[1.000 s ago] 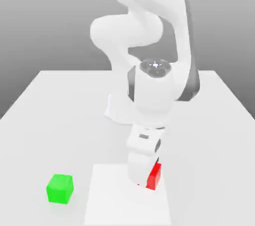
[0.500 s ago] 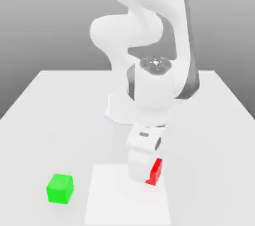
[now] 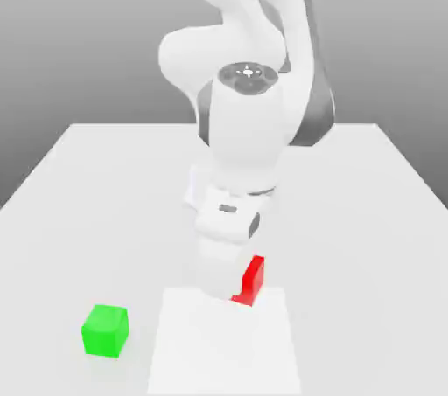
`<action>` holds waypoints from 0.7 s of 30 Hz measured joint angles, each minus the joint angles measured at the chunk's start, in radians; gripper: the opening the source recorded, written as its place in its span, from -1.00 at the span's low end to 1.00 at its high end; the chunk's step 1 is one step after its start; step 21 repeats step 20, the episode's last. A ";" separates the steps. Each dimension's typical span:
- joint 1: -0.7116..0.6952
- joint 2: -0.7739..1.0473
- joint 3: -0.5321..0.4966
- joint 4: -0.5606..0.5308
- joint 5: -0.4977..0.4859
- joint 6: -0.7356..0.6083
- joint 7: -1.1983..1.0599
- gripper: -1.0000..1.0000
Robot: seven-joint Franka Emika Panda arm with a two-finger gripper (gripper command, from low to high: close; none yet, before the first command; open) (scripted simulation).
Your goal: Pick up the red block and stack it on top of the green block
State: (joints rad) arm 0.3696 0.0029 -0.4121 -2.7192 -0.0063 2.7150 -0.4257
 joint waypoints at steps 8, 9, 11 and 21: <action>-0.189 0.040 -0.175 0.113 0.054 -0.072 -0.287 -1.00; -0.182 0.054 -0.168 0.118 0.072 -0.063 -0.306 -1.00; -0.187 0.089 -0.154 0.124 0.115 -0.037 -0.341 -1.00; -0.260 0.235 -0.047 0.134 0.311 0.070 -0.485 1.00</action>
